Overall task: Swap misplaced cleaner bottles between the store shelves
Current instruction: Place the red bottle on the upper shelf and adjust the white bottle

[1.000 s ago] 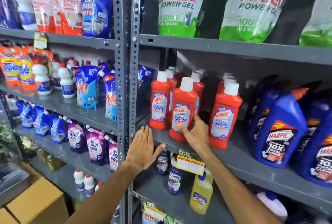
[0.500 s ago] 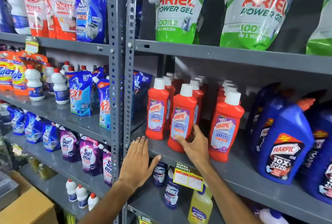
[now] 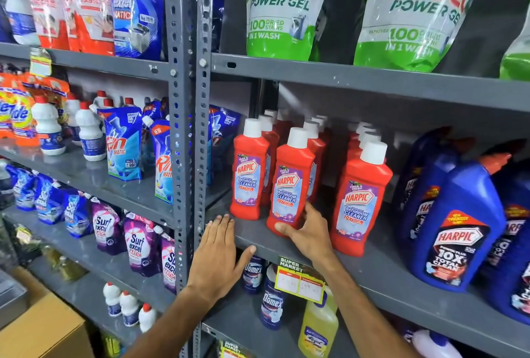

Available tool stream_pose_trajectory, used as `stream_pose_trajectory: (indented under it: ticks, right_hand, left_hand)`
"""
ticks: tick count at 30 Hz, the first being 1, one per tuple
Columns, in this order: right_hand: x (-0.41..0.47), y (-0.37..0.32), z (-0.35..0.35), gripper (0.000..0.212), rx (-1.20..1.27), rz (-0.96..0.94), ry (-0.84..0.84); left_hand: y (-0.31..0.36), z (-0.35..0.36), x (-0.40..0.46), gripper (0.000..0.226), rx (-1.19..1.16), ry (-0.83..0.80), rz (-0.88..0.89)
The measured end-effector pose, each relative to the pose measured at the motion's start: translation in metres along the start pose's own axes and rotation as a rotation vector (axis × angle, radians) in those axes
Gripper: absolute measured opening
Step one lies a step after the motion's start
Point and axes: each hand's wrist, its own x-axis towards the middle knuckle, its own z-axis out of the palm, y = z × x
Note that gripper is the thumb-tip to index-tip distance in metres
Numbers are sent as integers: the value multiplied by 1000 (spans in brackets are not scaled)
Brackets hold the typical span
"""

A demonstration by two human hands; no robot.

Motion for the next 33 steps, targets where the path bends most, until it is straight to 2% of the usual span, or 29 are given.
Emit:
stream_pose_trajectory:
  ticks: [28,33]
  right_hand:
    - [-2,2,1,76,-12,16,-4]
    - [-7,-4,-4,87,-26,16,46]
  left_hand:
    - [1,-1,0,99,-6,-19,-2]
    - [-2,-1,3,95,4,2,27]
